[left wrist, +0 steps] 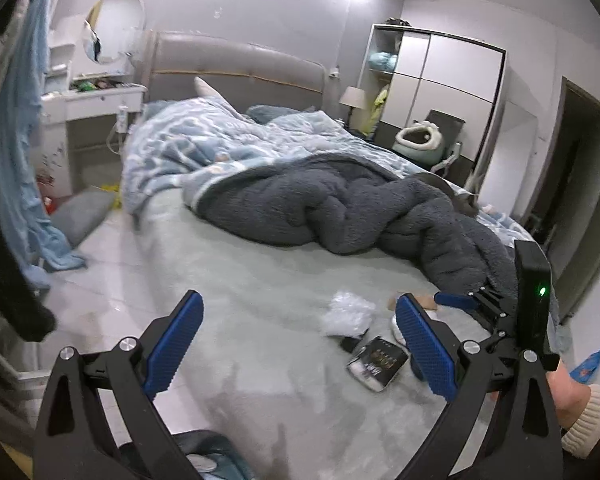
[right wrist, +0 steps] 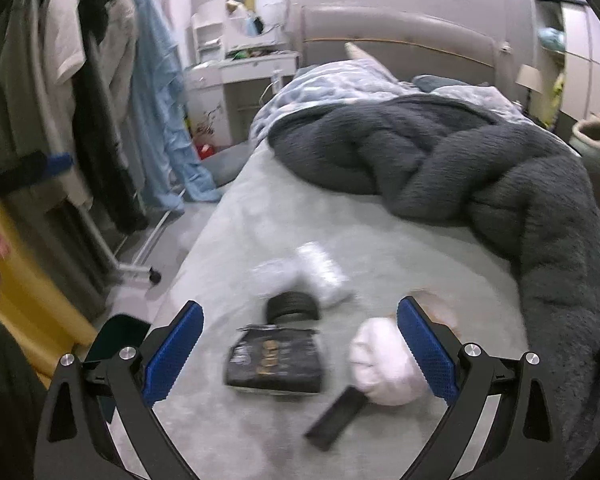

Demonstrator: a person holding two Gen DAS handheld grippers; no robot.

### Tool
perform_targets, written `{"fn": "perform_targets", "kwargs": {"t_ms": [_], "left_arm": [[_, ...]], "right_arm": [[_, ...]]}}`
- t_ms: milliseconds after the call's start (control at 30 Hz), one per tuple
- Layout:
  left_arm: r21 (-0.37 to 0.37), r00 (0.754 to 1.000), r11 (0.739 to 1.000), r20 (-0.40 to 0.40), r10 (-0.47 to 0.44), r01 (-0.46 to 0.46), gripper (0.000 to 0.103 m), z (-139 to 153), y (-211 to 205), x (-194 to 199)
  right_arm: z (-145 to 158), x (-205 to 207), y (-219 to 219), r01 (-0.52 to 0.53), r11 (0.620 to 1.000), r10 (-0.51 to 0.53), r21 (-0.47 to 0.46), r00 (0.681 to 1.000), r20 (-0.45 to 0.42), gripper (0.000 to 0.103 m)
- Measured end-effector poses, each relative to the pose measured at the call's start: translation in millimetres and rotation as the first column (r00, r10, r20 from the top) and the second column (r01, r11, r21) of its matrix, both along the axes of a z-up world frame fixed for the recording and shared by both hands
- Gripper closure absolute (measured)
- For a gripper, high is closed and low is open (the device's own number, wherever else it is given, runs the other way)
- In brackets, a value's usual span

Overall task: Collect trash
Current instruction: 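Move both tools back to the bed toward the plastic bag and tape roll, then grasp the clear plastic bag with the left tool while the right tool grasps the brown tape roll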

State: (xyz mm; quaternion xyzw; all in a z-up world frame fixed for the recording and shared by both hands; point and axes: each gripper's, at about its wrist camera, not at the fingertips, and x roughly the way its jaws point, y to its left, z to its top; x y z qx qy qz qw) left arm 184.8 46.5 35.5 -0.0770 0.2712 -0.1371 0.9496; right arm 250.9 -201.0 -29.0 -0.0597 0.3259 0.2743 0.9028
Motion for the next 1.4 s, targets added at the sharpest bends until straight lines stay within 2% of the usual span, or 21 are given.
{"fn": "perform_targets", "kwargs": {"t_ms": [167, 400, 633, 700, 867, 933, 1000, 1100, 1233, 1400], "left_arm": [[-0.001, 0.997, 0.997, -0.024, -0.073, 0.073, 0.005, -14.1, -23.8, 23.3], [0.025, 0.985, 0.988, -0.080, -0.152, 0.154, 0.005, -43.2, -57.3, 54.3], [0.111, 0.966, 0.969, -0.165, -0.200, 0.219, 0.007, -77.0, -90.8, 81.6], [0.123, 0.962, 0.968, -0.189, -0.196, 0.221, 0.015, -85.8, -96.0, 88.4], [0.134, 0.955, 0.968, -0.240, -0.174, 0.210, 0.022, -107.4, -104.0, 105.1], [0.152, 0.955, 0.969, -0.255, -0.154, 0.197, 0.029, -114.3, -106.5, 110.2], [0.163, 0.955, 0.970, -0.262, -0.135, 0.182, 0.043, -117.7, -107.4, 112.4], [0.165, 0.953, 0.970, -0.273, -0.132, 0.181, 0.053, -121.3, -107.6, 114.6], [0.165, 0.955, 0.970, -0.269, -0.129, 0.178, 0.061, -119.7, -104.5, 114.6], [0.116, 0.961, 0.982, -0.248, -0.120, 0.152, 0.062, -110.2, -93.2, 112.2]], "right_arm": [[-6.8, 14.1, -31.3, 0.075, 0.996, -0.074, 0.048, 0.997, -0.037, 0.004], [-15.7, 25.7, -58.7, 0.135, 0.982, -0.122, 0.133, 0.987, -0.101, 0.004], [-30.9, 46.9, -82.1, 0.195, 0.946, -0.143, 0.258, 0.968, -0.206, 0.004], [-32.0, 50.2, -86.5, 0.209, 0.939, -0.150, 0.275, 0.964, -0.220, 0.004], [-36.4, 55.3, -87.7, 0.203, 0.931, -0.130, 0.303, 0.961, -0.245, 0.007], [-40.1, 56.9, -83.2, 0.192, 0.934, -0.116, 0.300, 0.960, -0.254, 0.020], [-44.0, 58.7, -77.7, 0.182, 0.938, -0.101, 0.296, 0.958, -0.267, 0.026], [-48.0, 61.6, -72.2, 0.179, 0.941, -0.096, 0.288, 0.955, -0.280, 0.027], [-49.7, 65.6, -68.5, 0.191, 0.941, -0.107, 0.280, 0.951, -0.290, 0.031], [-52.7, 70.0, -69.3, 0.222, 0.941, -0.137, 0.257, 0.941, -0.309, 0.032]]}}
